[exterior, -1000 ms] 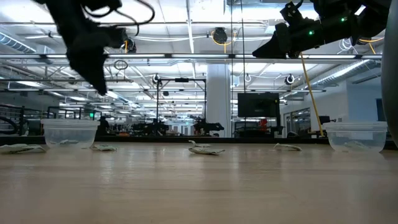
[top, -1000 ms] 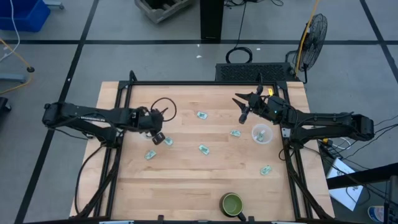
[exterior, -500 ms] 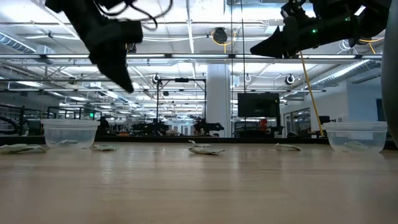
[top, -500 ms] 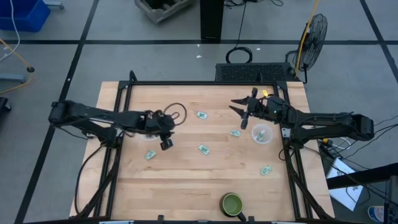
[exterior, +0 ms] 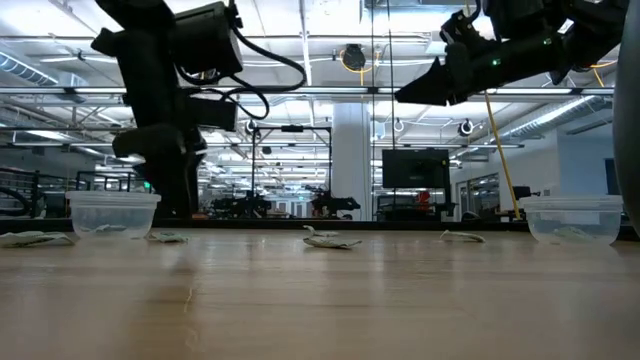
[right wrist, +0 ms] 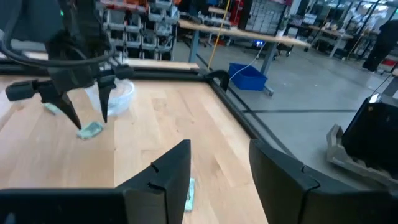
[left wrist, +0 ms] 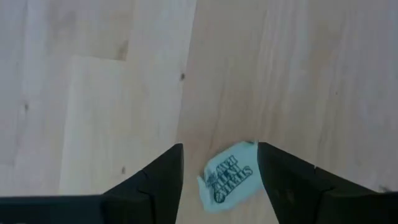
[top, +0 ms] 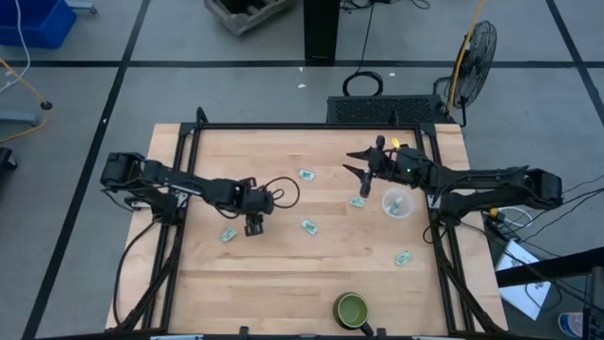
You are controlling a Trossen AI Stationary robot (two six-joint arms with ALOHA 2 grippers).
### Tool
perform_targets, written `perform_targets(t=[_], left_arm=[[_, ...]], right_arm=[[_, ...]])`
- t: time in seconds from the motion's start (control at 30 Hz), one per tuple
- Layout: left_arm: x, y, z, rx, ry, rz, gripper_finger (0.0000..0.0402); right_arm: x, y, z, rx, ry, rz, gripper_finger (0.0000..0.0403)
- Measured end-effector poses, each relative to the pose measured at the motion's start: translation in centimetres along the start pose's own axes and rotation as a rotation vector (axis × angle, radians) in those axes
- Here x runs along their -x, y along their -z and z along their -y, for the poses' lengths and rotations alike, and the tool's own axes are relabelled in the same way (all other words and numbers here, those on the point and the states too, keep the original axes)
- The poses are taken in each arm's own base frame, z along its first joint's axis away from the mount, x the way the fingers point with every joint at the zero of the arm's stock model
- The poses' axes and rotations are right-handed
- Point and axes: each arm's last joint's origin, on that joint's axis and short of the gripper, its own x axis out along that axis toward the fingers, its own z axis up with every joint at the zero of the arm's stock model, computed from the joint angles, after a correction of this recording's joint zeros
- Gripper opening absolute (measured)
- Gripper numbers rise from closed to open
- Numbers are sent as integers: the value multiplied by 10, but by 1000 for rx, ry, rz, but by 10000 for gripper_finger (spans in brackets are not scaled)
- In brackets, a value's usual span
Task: Pick and place Stevia / Truvia into bins
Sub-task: Put the stevia packet into the left transparent container
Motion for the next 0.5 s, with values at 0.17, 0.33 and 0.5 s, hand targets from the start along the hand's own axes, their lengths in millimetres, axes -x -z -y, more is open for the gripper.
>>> perform_targets(t=[0.17,0.33,0.5], left_arm=[[1,6,4,2,-11,-46,212],[2,6,10,-11,4,-42,211],[2,5,13,-6,17,-23,211]], right_arm=[[-2,2,0,0,2,-16,156],[-2,3,0,0,1,-17,156],[-2,3,0,0,1,-17,155]])
